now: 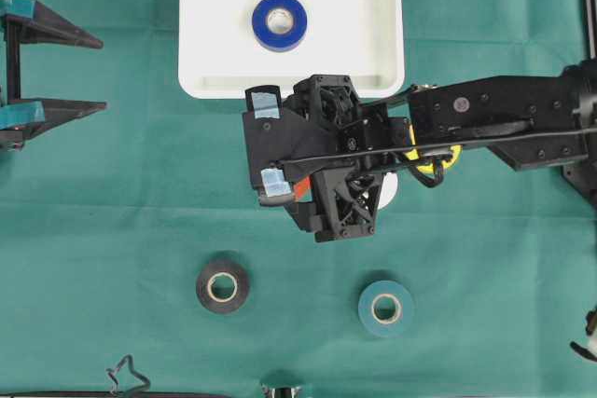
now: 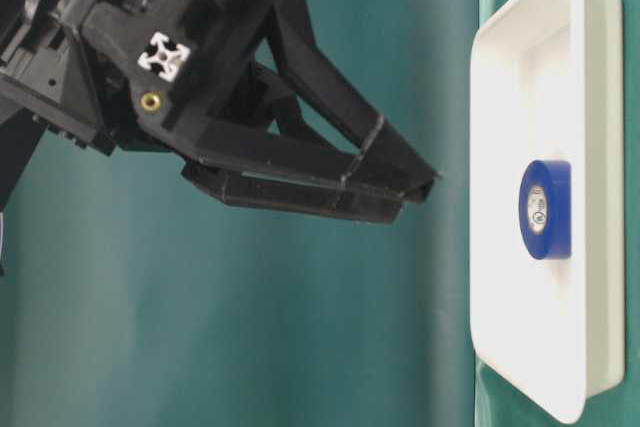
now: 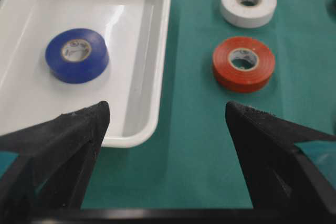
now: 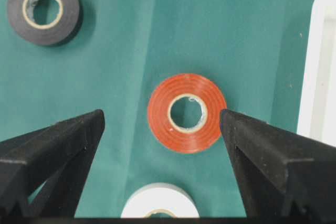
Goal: Pick up the tape from a random location and place it into the white case.
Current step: 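Position the right gripper above the red tape and lower it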
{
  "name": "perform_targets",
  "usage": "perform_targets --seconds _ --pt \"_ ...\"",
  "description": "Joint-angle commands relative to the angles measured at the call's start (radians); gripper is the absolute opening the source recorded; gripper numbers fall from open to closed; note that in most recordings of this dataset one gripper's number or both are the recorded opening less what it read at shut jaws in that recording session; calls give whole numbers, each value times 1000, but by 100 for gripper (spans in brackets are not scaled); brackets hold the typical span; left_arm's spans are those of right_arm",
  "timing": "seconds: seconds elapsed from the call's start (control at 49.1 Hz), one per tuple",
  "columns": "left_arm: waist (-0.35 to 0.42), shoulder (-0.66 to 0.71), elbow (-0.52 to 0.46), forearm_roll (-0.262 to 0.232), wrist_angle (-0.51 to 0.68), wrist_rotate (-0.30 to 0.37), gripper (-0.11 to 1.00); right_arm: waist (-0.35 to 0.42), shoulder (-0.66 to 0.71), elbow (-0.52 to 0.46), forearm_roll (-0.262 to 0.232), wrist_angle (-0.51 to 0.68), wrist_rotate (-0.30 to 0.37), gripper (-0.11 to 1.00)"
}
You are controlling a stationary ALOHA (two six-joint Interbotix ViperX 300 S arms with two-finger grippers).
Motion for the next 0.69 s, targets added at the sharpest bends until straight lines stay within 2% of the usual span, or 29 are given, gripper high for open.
perform_targets --seconds 0.0,0.428,0.672 --pt "-2 8 -11 -2 -5 -2 98 2 -9 -28 0 -3 3 93" --pt "-2 8 -9 -2 -5 -2 98 3 84 -15 0 -11 3 93" --pt "-2 8 -9 0 -5 -2 98 3 149 9 -2 -35 35 93"
